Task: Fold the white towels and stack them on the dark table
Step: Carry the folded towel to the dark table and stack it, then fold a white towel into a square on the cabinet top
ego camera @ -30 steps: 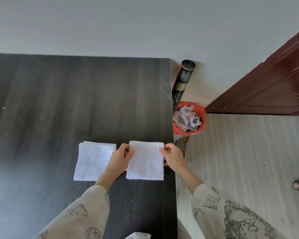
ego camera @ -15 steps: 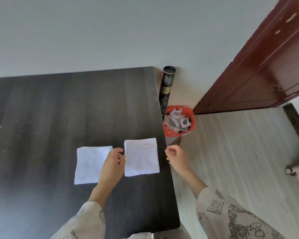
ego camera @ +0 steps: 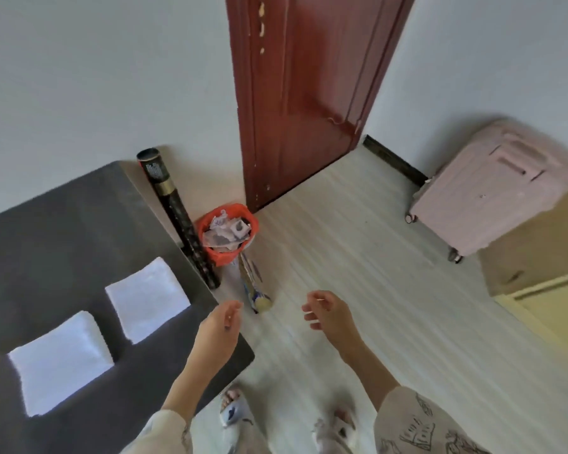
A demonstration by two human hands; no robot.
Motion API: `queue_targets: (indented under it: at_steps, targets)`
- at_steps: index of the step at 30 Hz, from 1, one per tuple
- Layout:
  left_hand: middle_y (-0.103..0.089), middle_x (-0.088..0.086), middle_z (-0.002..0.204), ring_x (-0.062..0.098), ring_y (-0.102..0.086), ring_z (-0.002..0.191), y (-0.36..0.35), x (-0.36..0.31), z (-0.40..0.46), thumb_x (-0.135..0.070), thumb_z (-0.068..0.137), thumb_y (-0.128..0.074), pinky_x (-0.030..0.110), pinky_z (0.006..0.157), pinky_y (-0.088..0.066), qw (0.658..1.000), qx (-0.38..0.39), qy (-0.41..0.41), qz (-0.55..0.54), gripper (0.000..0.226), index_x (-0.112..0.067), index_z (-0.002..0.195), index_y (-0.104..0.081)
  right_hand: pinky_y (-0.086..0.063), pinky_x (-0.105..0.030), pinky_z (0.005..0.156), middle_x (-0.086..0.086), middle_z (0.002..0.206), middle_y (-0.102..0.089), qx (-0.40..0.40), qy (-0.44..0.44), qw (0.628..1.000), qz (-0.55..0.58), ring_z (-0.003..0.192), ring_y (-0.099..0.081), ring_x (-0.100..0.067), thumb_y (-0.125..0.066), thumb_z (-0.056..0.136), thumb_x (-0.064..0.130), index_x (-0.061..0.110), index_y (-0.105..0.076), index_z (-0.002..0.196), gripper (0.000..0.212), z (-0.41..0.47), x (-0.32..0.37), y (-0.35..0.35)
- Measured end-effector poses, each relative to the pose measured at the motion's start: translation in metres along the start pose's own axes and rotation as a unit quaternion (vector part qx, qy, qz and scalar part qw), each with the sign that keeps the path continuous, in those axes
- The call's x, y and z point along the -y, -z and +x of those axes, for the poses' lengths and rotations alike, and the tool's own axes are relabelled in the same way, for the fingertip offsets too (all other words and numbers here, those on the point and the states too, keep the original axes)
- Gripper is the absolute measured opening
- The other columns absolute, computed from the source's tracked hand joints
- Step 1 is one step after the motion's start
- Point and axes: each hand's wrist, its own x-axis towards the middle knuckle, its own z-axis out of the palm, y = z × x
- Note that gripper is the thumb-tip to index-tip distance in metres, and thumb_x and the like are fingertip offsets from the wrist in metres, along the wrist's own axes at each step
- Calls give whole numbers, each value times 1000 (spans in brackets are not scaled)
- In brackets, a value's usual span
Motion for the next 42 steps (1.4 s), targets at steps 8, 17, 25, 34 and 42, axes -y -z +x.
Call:
queue_targets:
  at_steps: [8, 17, 25, 34, 42]
  targets:
    - [-63, 7, 101, 26, -61, 97, -164, -145, -38, -10, 94, -46, 31, 83, -45, 989, 68, -130, 22, 19, -12, 110, -57, -49, -24, 66, -1, 83, -65, -101, 27, 992, 77, 72, -61, -13, -49, 96, 16, 12, -59, 105, 14, -60, -72, 212]
    - [-65, -1, 93, 19, -62, 86, -379, -327, -104, -12, 94, -48, 33, 82, -50, 929, 211, -300, 43, 19, -17, 110, -56, -47, -23, 64, -4, 85, -64, -273, 16, 950, 153, 72, -59, -15, -49, 95, 12, 7, -60, 108, 17, -136, -158, 459]
    - [-65, 0, 95, 16, -63, 87, -549, -447, -108, -12, 94, -47, 29, 82, -50, 876, 307, -367, 64, 19, -18, 109, -57, -50, -27, 70, -7, 93, -68, -385, -15, 900, 202, 77, -63, -16, -49, 95, 18, 10, -60, 108, 18, -132, -218, 618]
    - [-62, 2, 103, 15, -60, 91, -711, -610, -48, -13, 96, -45, 19, 78, -43, 832, 364, -406, 100, 23, -10, 114, -57, -51, -28, 71, -2, 88, -66, -448, -10, 867, 218, 76, -62, -14, -47, 96, 17, 12, -59, 107, 17, -48, -215, 822]
    - [-60, 2, 112, 12, -56, 97, -832, -711, -8, -17, 97, -44, 20, 85, -43, 797, 410, -412, 166, 26, -10, 119, -56, -52, -32, 73, -4, 88, -68, -468, -64, 842, 262, 75, -62, -15, -48, 95, 15, 10, -60, 106, 17, 13, -241, 965]
